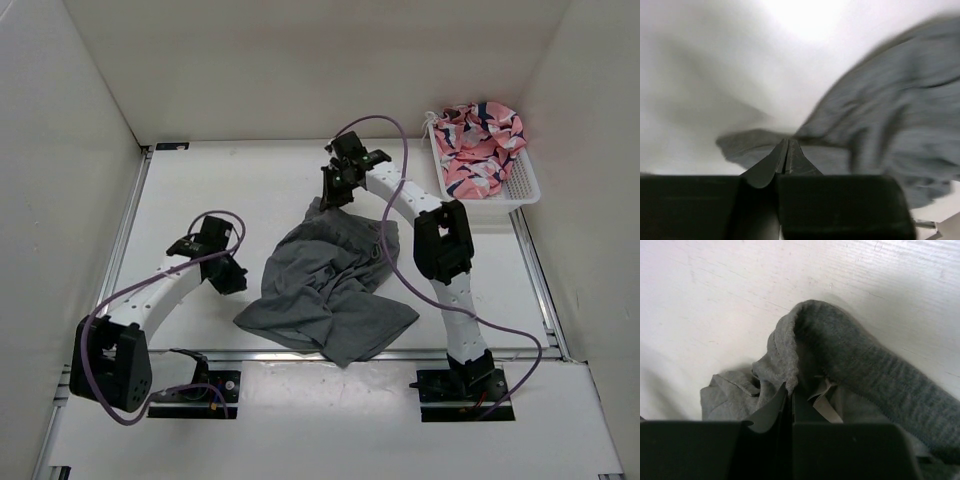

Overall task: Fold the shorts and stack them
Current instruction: Flatten the shorts out

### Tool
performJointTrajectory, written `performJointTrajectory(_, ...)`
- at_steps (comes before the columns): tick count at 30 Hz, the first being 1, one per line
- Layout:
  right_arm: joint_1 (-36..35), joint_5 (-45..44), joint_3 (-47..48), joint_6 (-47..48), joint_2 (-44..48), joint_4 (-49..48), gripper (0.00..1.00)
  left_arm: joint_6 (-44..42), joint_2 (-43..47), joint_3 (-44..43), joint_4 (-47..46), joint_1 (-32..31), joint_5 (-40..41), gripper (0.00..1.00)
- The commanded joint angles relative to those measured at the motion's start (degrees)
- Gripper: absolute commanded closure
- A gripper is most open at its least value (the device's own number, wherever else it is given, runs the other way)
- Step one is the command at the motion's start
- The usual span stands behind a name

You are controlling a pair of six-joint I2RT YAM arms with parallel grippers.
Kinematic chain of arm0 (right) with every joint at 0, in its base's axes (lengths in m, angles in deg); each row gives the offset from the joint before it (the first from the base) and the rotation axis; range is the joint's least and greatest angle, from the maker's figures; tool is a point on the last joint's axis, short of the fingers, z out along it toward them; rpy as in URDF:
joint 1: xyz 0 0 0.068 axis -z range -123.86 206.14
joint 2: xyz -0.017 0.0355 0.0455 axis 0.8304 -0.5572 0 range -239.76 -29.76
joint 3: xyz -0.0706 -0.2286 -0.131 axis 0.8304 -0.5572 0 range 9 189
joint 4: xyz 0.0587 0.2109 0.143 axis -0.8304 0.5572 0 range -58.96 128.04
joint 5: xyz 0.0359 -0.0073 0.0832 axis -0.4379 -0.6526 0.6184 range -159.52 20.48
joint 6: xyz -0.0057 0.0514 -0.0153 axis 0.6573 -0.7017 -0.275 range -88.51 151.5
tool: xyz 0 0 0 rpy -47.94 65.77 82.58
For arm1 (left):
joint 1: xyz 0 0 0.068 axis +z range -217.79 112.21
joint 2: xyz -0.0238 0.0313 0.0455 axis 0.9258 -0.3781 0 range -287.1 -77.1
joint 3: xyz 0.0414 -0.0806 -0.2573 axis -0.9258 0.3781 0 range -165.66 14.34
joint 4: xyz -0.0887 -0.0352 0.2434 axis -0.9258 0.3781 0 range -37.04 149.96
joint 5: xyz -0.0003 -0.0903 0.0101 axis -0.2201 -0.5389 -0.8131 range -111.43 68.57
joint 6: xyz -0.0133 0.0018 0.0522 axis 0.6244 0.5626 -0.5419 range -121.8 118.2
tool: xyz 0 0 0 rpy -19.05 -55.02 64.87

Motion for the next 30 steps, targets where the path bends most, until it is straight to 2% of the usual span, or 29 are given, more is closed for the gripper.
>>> performJointTrajectory(1, 1.86, 1.53, 3.40, -0.59, 6.45, -1.74, 1.00, -5.27, 0.16, -5.02, 1.85, 1.42, 1.50, 0.84)
performJointTrajectory(3, 2.39, 1.53, 2.53, -0.06, 6.98, -1.74, 1.00, -5.89, -0.54, -4.24, 3.26, 1.42, -0.09, 0.66)
performJointTrajectory(4, 2.39, 1.53, 1.56, -0.06, 7.59, -1.74, 1.00, -5.89, -0.54, -3.45, 3.26, 1.42, -1.40, 0.52)
performJointTrajectory(5, 2.39, 1.53, 1.03, 0.46, 7.59, -1.74, 1.00, -4.59, -0.54, -1.53, 3.26, 1.42, -1.41, 0.29)
performJointTrajectory(6, 2.39, 2.14, 1.03, 0.46, 7.59, -1.74, 1.00, -3.70, -0.54, -0.55, 3.26, 0.81, -1.41, 0.15)
performJointTrajectory(7, 2.39, 3.45, 1.03, 0.46, 7.07, -1.74, 1.00, -2.91, -0.54, 0.16, 2.39, 0.19, -0.54, 0.06)
performJointTrajectory(12, 2.39, 3.38, 0.50, 0.46, 6.45, -1.74, 1.00, -0.71, -2.73, 2.96, 1.16, -2.53, 0.87, 0.03)
performJointTrajectory(15, 2.39, 2.85, -0.03, 0.99, 6.98, -1.74, 1.00, 0.52, -3.96, 5.25, -1.90, -2.54, -0.35, 0.09)
performJointTrajectory(18, 2.92, 2.85, -0.03, 0.99, 6.98, -1.74, 1.00, 1.14, -5.19, 6.58, -3.59, -3.06, -1.59, 0.37)
performJointTrajectory(19, 2.92, 2.85, -0.03, 0.99, 6.98, -1.74, 1.00, 0.36, -5.20, 5.01, -3.60, -3.07, -0.89, 0.55)
performJointTrajectory(20, 2.92, 2.85, -0.03, 0.99, 6.98, -1.74, 1.00, -0.26, -6.07, 4.39, -3.60, -3.07, -0.37, 0.84)
performJointTrajectory(21, 3.44, 2.85, -0.03, 0.99, 7.50, -1.74, 1.00, -0.96, -6.69, 3.51, -3.60, -3.07, -0.36, 0.90)
performJointTrajectory(24, 3.98, 2.32, 1.37, 0.99, 8.12, -1.74, 1.00, -3.86, -6.69, -1.84, -0.70, -0.53, 2.44, 0.90)
performJointTrajectory(27, 6.43, 2.32, 5.57, 0.99, 8.65, -1.21, 1.00, -7.20, -7.21, -13.60, 5.18, 3.34, 7.79, 0.90)
performJointTrajectory(28, 8.00, 2.32, 7.25, 0.99, 8.65, -0.69, 1.00, -9.38, -8.35, -22.25, 6.85, 5.44, 8.77, 0.90)
performJointTrajectory(30, 10.12, 5.20, 12.25, 0.99, 8.65, 0.89, 1.00, -11.33, -10.20, -32.04, 11.84, 7.38, 10.53, 0.90)
